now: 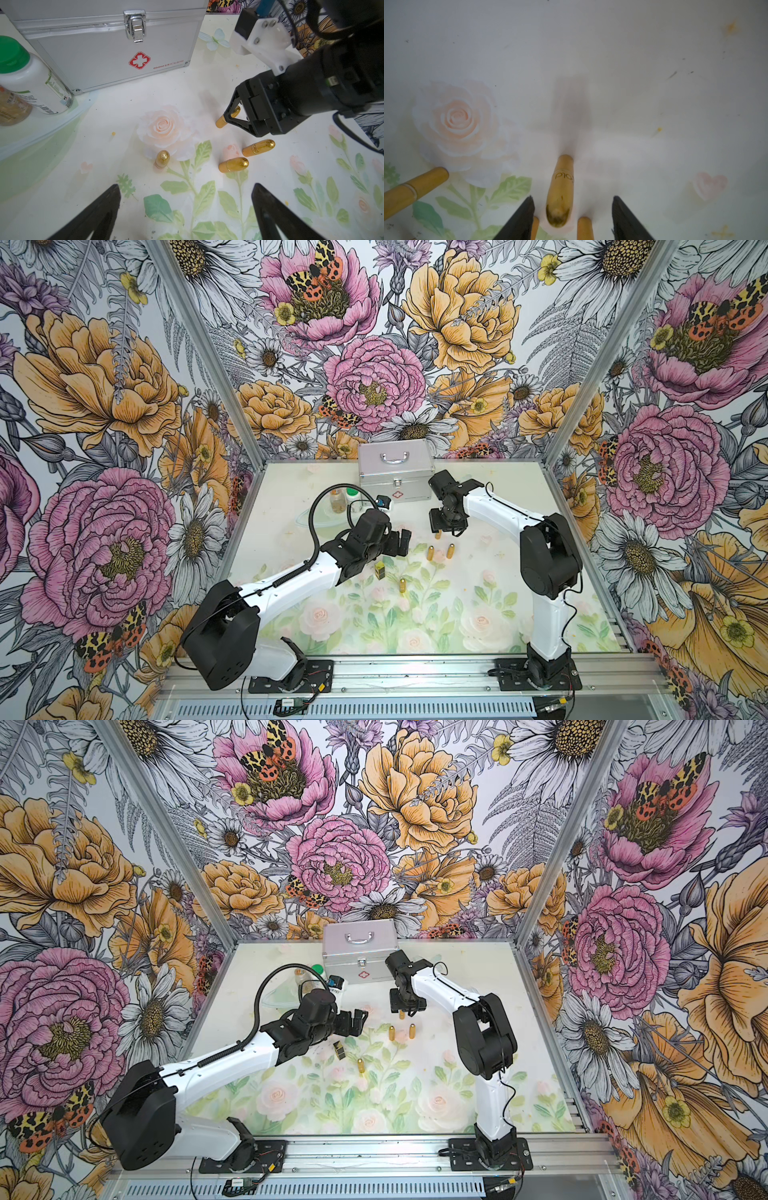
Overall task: Open the lipstick cap
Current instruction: Pick up the lipstick at the center of the board.
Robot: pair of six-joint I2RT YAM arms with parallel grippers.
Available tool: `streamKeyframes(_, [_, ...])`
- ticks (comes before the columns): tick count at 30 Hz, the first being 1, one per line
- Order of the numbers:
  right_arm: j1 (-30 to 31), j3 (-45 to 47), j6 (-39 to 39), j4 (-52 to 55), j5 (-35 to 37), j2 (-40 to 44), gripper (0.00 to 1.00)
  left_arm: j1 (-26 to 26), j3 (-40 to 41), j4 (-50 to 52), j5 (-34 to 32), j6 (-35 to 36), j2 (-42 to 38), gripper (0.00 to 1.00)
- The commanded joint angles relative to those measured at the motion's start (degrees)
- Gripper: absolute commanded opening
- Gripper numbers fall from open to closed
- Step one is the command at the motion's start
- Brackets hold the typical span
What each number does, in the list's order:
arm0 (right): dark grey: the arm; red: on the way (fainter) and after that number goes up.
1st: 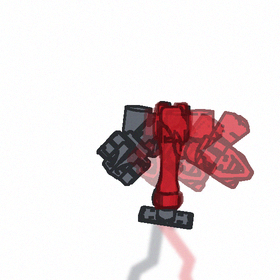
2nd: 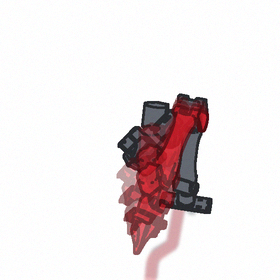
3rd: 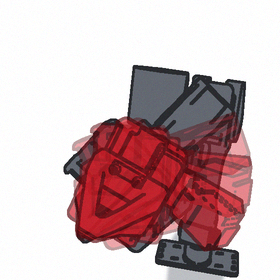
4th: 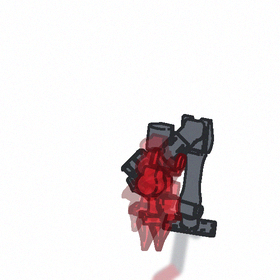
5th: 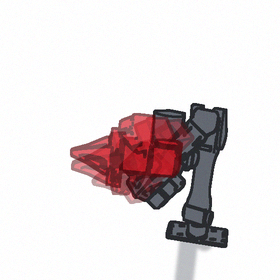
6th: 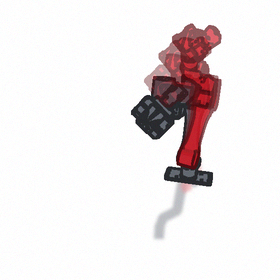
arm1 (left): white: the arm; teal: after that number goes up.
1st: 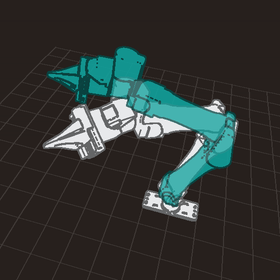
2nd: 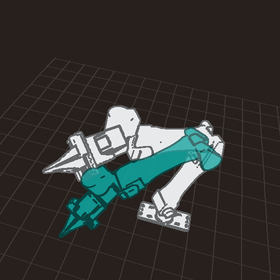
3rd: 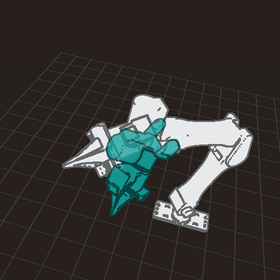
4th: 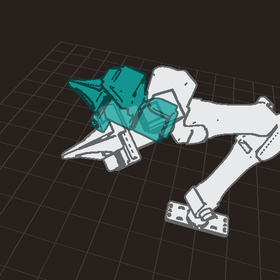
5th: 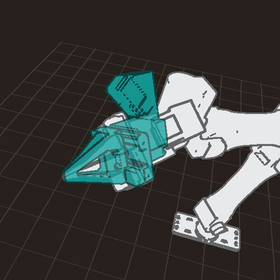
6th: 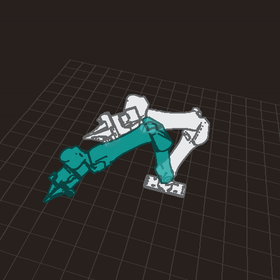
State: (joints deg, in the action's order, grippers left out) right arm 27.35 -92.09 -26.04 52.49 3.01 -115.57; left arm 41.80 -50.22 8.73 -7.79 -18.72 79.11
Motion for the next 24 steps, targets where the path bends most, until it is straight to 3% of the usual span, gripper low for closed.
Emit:
streamKeyframes(1, [0.2,-2.0,-1.1,0.2,1.1,-1.8,0.57,0.4,0.6,-2.5,1.9,-0.9,-1.7,0.99])
streamKeyframes(11, [0.5,-3.2,-2.1,0.2,1.8,-4.8,0.41,1.7,1.3,-3.2,-1.1,-0.9,-2.9,0.99])
streamKeyframes(24, [1.0,-3.2,-2.7,-0.6,2.1,-6.5,0.36,1.7,2.0,-4.0,-2.6,-2.0,-3.9,0.99])
